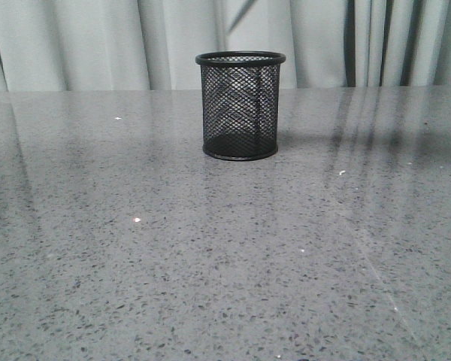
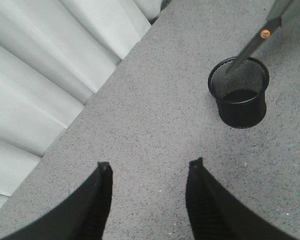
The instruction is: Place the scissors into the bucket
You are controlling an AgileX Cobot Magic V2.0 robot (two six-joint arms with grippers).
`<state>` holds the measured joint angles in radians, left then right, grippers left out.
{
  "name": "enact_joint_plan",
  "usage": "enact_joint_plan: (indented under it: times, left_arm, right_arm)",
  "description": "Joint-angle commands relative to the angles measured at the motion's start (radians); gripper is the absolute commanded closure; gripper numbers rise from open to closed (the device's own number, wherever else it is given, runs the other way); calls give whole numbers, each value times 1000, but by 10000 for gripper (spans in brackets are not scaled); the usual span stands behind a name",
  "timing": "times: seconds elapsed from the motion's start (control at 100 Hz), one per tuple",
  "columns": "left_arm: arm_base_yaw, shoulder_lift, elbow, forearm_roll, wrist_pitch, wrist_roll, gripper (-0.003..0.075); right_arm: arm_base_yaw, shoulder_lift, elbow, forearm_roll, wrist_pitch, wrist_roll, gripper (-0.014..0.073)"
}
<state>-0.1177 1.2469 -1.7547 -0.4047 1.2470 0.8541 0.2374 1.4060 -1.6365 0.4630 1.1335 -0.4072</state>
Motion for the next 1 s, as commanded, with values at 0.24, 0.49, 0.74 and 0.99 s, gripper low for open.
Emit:
enact_joint_plan:
  times: [0.24,0.49,0.74,0.99]
  left_arm:
    - [3,-81,-31,-36,-63,-91,660]
    - [3,-130,-31,-36,-82,-164,740]
    - [3,-150,-31,-36,-86,-164,740]
    - [3,-150,-31,-36,-86,-164,740]
  right_arm:
    - [-5,-34,-35,-1,-19,11,638]
    - [-5,-4,-35,-11,-28,11,638]
    - [-1,48,-35,6,-62,11,638]
    - [44,84,-35,9,-106,5,638]
